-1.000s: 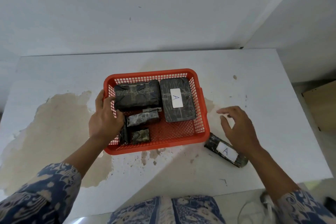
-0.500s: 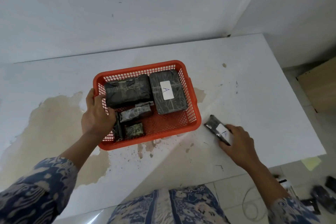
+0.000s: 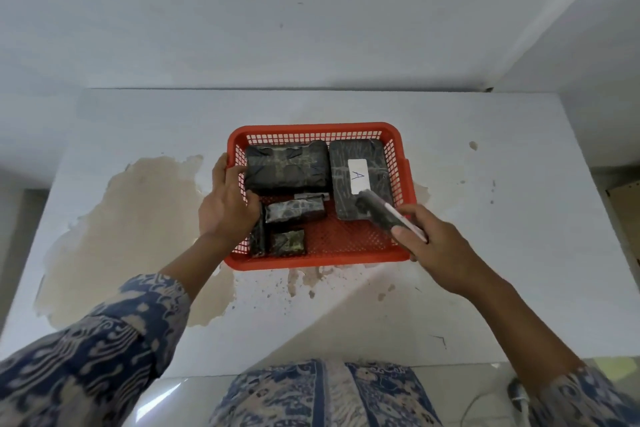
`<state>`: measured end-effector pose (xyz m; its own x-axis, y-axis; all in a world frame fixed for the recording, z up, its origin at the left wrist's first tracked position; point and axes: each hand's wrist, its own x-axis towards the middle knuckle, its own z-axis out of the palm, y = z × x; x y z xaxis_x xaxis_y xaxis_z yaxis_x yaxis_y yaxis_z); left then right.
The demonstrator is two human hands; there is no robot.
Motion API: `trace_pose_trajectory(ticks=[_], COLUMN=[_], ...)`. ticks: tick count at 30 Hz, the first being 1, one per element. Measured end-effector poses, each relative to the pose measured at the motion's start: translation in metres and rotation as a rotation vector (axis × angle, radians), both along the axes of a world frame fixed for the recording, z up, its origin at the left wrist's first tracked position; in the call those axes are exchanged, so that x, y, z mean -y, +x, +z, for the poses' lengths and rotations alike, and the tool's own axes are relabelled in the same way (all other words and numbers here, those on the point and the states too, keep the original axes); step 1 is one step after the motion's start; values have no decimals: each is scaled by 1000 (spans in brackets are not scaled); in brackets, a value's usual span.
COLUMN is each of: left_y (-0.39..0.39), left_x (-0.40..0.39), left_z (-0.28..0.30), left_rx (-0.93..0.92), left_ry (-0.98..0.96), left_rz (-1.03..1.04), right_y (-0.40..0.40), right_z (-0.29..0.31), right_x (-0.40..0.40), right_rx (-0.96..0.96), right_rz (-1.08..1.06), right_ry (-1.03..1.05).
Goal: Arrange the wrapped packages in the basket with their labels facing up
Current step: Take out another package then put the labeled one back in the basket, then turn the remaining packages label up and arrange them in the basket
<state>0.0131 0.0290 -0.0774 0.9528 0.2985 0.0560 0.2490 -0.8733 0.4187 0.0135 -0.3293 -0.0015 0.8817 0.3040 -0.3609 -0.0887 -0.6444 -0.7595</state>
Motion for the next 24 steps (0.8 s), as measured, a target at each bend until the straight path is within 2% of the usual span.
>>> trace_pose_trajectory(ticks=[5,10,19,24], left_y=[-2,-1,-1,-1], left_x=[0,-1,0,-1], left_z=[1,-2,-1,-2], left_rx=[27,54,64,54], left_ry=[-33,-47,-51,-41], left_rz=[9,9,10,5], right_y=[19,35,38,43], right_z=[-19,-34,-52,-56], right_x=[-30,-45,-54,-54], right_rx=[84,215,233,170], right_rz=[283,465,497,490], right_ry=[-172,-366,-386,-385])
